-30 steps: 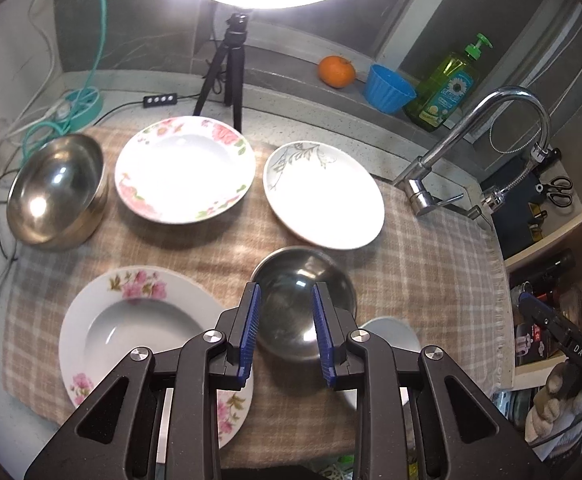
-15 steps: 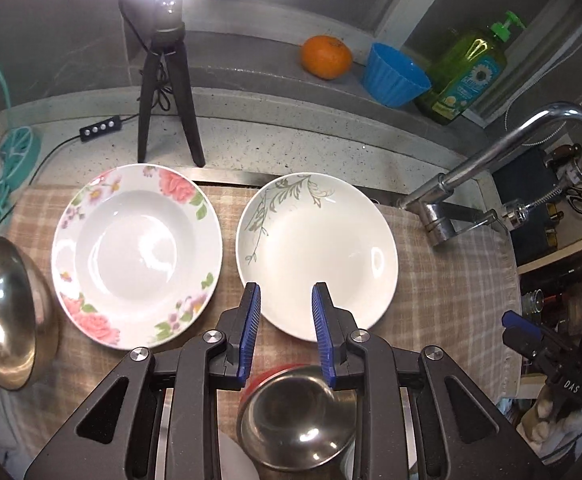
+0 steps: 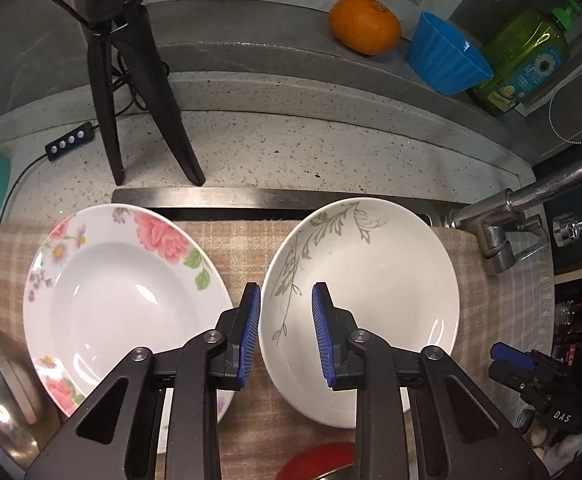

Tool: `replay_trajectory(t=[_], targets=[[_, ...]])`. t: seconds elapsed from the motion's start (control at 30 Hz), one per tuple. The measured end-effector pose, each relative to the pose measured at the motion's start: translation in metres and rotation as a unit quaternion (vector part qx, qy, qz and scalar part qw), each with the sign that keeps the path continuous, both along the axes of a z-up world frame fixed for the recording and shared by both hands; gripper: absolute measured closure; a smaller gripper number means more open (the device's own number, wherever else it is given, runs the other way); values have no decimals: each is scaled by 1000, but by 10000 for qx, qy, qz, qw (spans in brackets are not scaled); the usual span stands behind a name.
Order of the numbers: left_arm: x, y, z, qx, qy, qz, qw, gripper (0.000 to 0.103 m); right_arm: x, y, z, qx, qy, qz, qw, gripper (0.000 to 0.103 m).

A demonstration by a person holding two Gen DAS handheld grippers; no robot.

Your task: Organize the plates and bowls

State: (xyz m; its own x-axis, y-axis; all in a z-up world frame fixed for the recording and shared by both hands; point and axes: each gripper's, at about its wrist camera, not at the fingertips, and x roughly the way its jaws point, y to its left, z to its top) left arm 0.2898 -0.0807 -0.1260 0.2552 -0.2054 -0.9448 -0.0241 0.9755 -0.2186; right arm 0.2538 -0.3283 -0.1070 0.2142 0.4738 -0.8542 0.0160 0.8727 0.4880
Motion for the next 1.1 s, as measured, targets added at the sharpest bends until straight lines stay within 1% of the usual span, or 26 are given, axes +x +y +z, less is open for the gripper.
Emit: replay_trajectory(t=[0.13,0.4,0.57,0.7,0.77,1.0,1.1], targets=[[7,1,-11,40,100,-55,9999,78,11,6,-12,-42,72,0,10000,66],[14,2,-18,-7,155,-93,9998,78,27,14,-33,-30,225,-26,9997,70],[15,0,-23,-22,169,-160,9997,78,33,17,-38,-12,233,-40,9997,74],[15,-2,-28,-48,194,-196,9996,78,38,21,-41,-42,224,-30,9997,75],[15,-4,-29,-57,200,-232,9995,78,39,24,-41,-65,217,-19,9997,78],[17,-2,-32,-7,185,-252,9995,87,42,33,-44,-152,207,18,9997,84],[17,0,-33,-19,198,-244,9995,88,44,36,-44,-214,178,53,9996,87]])
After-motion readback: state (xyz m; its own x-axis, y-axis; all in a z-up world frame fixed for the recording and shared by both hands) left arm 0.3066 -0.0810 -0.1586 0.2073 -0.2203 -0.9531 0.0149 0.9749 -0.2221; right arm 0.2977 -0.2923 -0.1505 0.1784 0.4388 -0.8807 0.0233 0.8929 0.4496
